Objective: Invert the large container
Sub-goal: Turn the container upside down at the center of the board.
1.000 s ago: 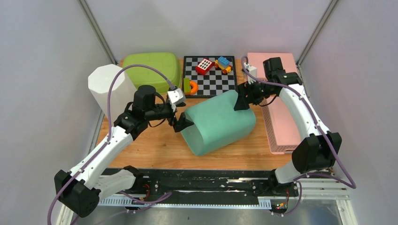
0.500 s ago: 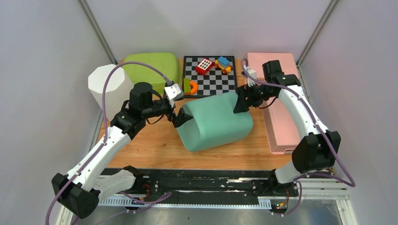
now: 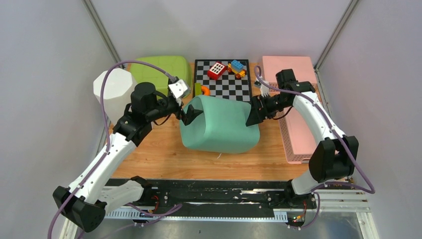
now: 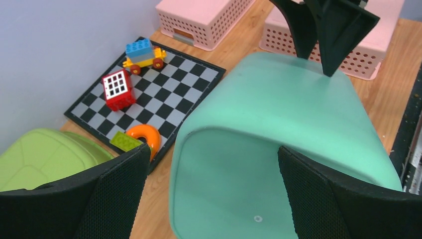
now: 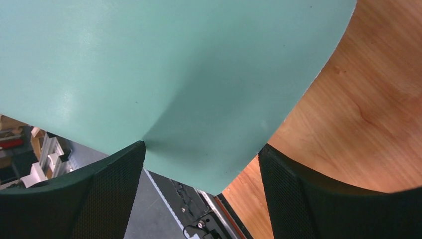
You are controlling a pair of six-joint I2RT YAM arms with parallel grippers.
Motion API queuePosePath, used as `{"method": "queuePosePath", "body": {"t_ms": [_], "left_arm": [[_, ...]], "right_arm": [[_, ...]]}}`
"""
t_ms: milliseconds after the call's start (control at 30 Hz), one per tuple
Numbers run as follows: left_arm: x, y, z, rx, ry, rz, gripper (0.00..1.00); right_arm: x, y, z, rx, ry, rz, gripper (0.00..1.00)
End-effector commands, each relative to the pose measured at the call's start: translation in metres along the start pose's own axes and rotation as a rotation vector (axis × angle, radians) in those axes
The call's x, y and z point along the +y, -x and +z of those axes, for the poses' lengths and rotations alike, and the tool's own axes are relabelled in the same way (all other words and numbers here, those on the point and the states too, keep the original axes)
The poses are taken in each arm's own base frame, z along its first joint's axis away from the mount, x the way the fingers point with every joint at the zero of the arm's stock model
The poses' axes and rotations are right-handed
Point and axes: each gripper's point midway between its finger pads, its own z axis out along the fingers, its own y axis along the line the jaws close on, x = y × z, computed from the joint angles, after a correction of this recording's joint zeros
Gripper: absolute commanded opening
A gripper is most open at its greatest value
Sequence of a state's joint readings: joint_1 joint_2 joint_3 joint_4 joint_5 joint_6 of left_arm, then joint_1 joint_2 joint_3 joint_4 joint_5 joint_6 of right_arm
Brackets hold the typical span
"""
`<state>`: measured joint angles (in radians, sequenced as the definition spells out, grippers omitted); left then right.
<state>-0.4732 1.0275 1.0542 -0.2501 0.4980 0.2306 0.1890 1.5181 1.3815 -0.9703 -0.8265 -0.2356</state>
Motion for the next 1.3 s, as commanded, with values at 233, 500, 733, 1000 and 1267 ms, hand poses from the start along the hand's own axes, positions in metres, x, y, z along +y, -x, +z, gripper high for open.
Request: {"method": "queuePosePath", "body": {"t_ms": [233, 500, 733, 1000, 1267], "left_arm": [[-0.002, -0.007, 0.019, -0.006, -0.026, -0.025, 1.00], [-0.004, -0.011, 0.022, -0.005, -0.037, -0.043, 1.00], [-0.005, -0.018, 0.021, 0.014, -0.038, -0.049, 1.00], [-0.007, -0.026, 0.011, 0.059, -0.032, -0.028, 1.00], [-0.013, -0.027, 0.007, 0.064, -0.050, -0.029, 1.00]], "right_arm": [[0.058, 0.003, 0.003, -0.025, 0.312, 0.000, 0.85], [0.053, 0.001, 0.005, -0.026, 0.317, 0.004, 0.87], [0.053, 0.006, -0.003, -0.054, 0.308, -0.014, 0.87], [0.054, 0.009, -0.007, -0.065, 0.303, -0.017, 0.88], [0.051, 0.009, -0.006, -0.073, 0.310, -0.036, 0.88]]}}
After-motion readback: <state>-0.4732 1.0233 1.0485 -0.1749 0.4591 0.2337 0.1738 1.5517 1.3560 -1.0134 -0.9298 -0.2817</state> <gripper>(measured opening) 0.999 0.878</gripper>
